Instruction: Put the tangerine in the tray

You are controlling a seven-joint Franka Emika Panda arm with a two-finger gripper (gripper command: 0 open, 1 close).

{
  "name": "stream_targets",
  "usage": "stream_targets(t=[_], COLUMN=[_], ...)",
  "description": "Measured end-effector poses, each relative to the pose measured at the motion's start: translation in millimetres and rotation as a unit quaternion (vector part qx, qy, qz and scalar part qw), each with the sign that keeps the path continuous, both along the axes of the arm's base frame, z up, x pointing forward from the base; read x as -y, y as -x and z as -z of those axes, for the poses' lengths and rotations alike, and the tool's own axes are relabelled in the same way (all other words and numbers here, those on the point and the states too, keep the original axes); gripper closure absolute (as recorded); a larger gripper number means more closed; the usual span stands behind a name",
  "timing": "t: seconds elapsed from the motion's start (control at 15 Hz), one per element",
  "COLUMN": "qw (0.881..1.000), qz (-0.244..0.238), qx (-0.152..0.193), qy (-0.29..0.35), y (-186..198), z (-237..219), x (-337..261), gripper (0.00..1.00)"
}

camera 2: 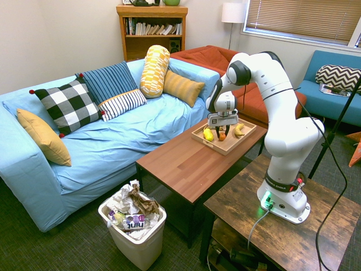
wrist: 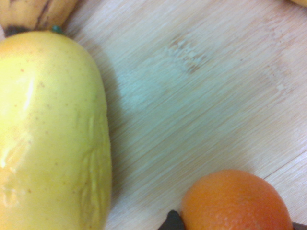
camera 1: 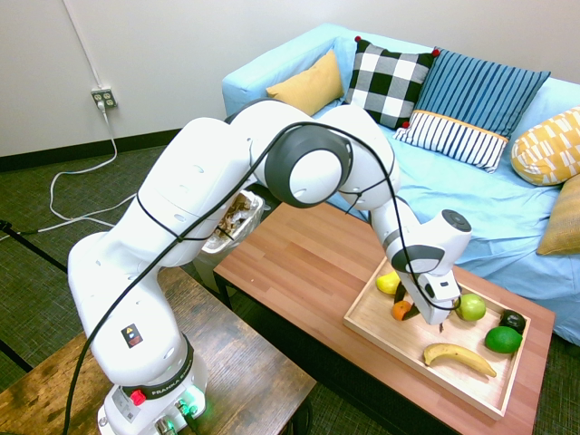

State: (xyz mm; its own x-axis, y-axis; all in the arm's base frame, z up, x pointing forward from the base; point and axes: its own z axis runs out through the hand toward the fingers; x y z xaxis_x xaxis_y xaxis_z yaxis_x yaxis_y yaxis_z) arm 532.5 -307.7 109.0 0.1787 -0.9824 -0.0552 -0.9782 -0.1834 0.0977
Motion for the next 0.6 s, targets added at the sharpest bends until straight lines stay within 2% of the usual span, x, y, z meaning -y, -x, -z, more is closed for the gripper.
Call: stream_targets(t=[0.33,0.6], qw=[1.000,1.000], qz=[-0.010,-0.011], qx=[0.004,0.018], qy=[-0.003,-0.006], y=[1.8,6.3], z=[-7.3,-50.3], x=[6.2,15.1], gripper=[0.00,0.00])
